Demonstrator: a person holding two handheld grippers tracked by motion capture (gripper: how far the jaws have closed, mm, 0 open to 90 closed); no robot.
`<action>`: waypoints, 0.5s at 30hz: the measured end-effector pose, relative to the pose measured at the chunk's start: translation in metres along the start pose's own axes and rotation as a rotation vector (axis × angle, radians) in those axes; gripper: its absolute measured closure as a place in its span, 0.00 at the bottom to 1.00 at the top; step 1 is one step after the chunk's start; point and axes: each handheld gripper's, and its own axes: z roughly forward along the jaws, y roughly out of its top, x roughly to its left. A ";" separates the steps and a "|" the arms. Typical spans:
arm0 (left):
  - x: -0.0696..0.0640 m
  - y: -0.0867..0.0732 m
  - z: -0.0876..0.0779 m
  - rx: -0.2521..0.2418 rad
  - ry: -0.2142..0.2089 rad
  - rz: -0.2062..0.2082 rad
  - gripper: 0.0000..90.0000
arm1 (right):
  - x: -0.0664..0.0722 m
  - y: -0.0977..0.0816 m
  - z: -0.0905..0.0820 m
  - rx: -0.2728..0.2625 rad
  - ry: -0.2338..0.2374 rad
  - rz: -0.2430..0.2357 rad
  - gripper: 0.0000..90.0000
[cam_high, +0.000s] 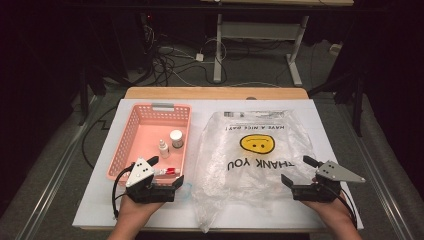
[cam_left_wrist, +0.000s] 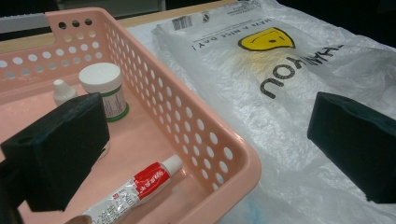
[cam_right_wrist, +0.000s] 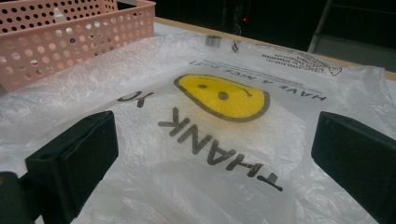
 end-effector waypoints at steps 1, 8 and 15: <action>0.000 0.000 0.001 0.005 -0.004 -0.001 0.00 | 0.000 0.000 0.000 0.000 0.000 0.000 0.01; 0.000 -0.001 0.001 0.013 -0.006 0.007 0.00 | -0.002 0.000 -0.006 -0.007 -0.017 0.011 0.01; 0.000 0.001 0.002 0.013 -0.006 0.005 0.00 | -0.008 0.000 -0.008 -0.010 -0.034 0.023 0.01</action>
